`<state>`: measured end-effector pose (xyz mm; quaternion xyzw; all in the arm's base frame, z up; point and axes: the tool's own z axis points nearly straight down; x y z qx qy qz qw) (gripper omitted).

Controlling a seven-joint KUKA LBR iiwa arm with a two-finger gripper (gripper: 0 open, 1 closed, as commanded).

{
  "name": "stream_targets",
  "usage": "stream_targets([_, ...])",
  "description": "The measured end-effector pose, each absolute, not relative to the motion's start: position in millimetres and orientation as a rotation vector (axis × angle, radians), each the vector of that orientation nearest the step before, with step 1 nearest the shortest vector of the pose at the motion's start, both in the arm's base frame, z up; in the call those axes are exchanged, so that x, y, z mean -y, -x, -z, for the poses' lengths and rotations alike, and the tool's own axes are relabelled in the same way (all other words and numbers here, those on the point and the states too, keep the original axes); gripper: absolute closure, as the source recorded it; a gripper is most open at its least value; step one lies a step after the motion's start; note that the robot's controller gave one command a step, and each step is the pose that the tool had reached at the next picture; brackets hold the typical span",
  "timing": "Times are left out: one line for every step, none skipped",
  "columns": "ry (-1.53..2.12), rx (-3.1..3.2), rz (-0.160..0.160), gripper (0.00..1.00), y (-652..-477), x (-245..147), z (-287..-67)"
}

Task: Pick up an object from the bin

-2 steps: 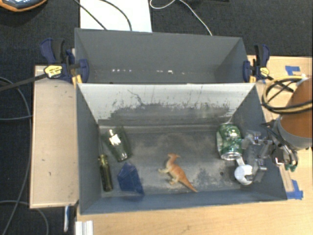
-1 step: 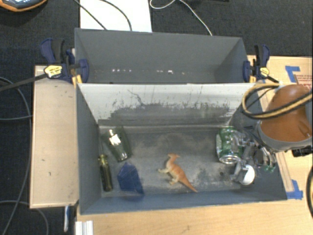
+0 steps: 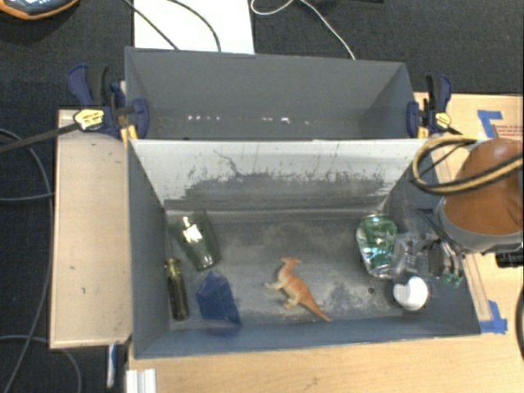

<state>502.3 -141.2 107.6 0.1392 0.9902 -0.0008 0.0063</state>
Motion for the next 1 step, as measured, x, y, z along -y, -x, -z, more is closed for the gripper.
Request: stream_targets([-0.432, -3.099, 0.003, 1.0, -502.3, 141.2, -107.6])
